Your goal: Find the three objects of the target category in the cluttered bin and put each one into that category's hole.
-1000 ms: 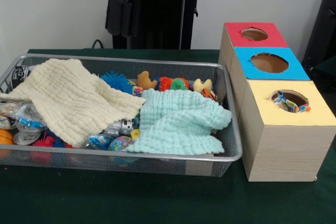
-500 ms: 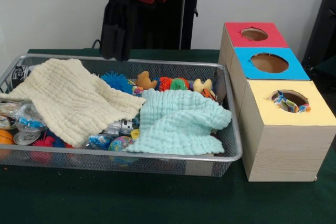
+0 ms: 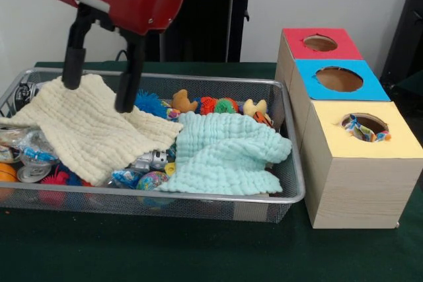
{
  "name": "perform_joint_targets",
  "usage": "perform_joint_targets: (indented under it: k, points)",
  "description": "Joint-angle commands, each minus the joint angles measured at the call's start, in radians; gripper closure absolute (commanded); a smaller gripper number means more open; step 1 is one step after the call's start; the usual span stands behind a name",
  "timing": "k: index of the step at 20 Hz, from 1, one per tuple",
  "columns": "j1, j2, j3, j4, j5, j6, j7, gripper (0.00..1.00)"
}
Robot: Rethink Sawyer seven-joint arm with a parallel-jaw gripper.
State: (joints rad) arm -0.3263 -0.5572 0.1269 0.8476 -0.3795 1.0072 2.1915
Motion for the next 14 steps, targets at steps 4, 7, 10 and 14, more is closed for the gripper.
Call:
perform_joint_targets:
  k: [4,7,10,14]
  points:
    - [-0.039,0.01,-0.021,0.192,-0.095,-0.067,-0.183,0.0]
    - [-0.043,0.006,-0.035,0.212,-0.098,-0.045,-0.165,0.0]
    - [-0.049,-0.007,-0.036,0.245,-0.101,-0.079,-0.162,0.0]
    - [-0.056,-0.011,-0.016,0.274,-0.088,-0.105,-0.163,0.0]
